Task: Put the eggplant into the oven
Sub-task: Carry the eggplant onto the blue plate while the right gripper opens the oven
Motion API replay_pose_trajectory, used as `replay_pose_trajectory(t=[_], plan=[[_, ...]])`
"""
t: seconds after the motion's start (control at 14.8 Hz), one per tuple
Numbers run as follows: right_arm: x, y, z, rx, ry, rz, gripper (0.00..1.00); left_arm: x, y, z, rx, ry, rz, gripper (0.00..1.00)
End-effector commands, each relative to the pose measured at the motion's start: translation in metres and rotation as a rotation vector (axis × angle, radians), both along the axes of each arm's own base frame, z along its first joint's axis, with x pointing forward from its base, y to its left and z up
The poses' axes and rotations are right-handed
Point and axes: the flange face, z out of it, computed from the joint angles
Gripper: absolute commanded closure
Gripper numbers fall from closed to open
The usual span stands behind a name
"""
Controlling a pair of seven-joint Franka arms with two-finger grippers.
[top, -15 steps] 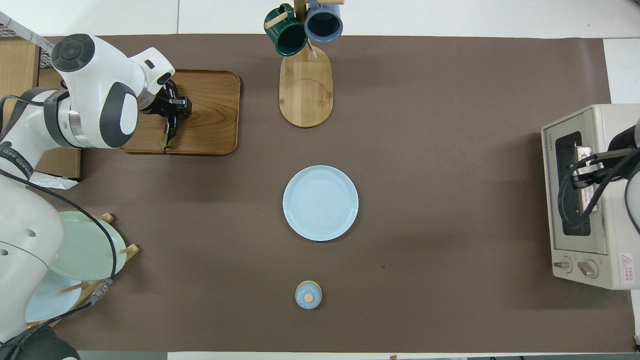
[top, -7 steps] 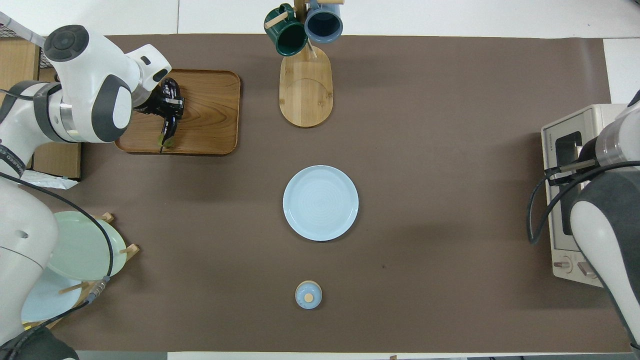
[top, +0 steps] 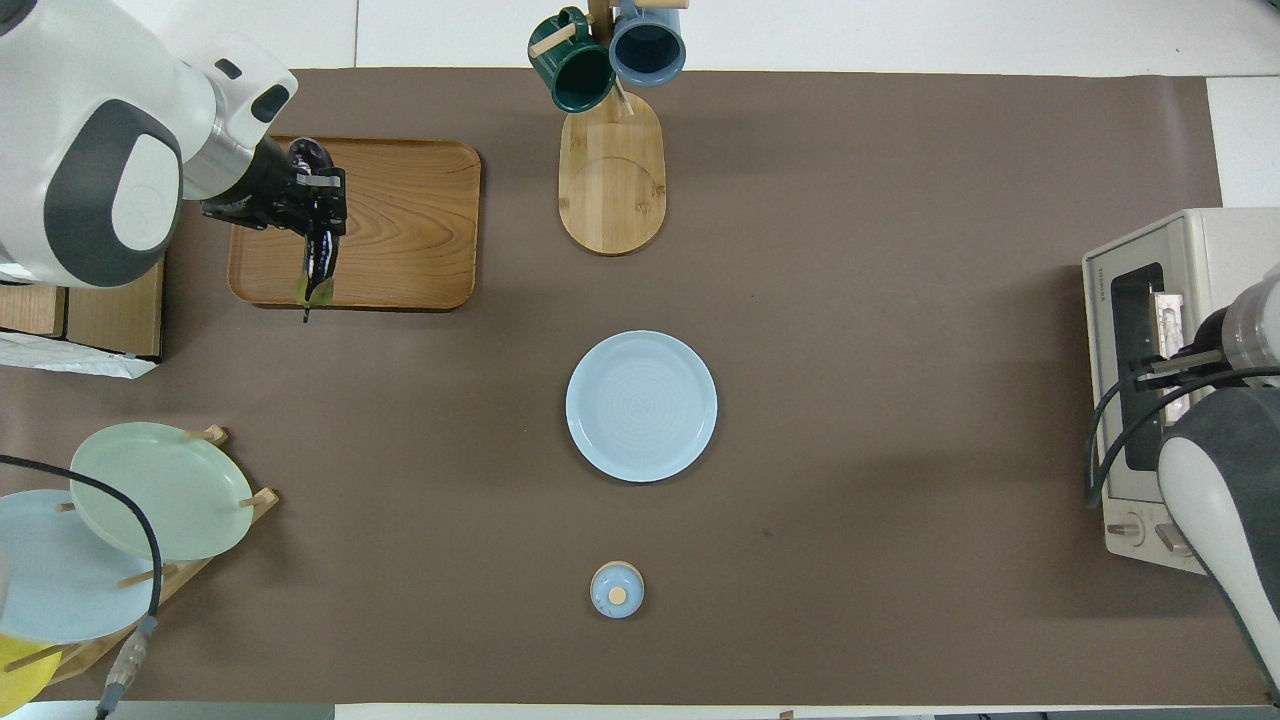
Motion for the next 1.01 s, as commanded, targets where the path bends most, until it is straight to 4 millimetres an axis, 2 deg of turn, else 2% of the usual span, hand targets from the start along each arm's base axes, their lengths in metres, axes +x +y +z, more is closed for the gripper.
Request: replay_pose_trajectory(t=[0.0,0.2,0.34,0.41,0.61,0.68,0.74,0.95], plan=[[-0.006,-0.017,-0.02,-0.014,-0.033,-0.033,1.0,-0.066,-0.044,-0.01,-0.046,0.044,0.063,1.0],[-0.004,-0.022,-0.031,-0.026,-0.016,-0.036,1.0,-0.11,-0.099,-0.035,-0.128,0.001,0.068,1.0],[-0.002,-0.023,-0.036,-0.038,-0.006,-0.028,1.0,-0.132,-0.142,-0.065,-0.122,0.009,0.038,1.0],[-0.002,-0.024,-0.036,-0.055,-0.002,-0.008,1.0,-0.136,-0.159,-0.086,-0.126,0.002,0.027,1.0],[-0.002,-0.024,-0.035,-0.063,0.005,0.014,1.0,-0.139,-0.169,-0.124,-0.14,-0.034,0.043,1.0],[-0.002,-0.026,-0.035,-0.063,0.004,0.013,1.0,-0.141,-0.182,-0.143,-0.134,-0.025,0.037,1.0],[-0.002,-0.026,-0.035,-0.063,0.004,0.013,1.0,-0.142,-0.19,-0.152,-0.142,-0.04,0.039,1.0],[-0.004,-0.027,-0.04,-0.059,0.012,0.006,1.0,-0.134,-0.195,-0.187,-0.136,-0.049,0.049,1.0]])
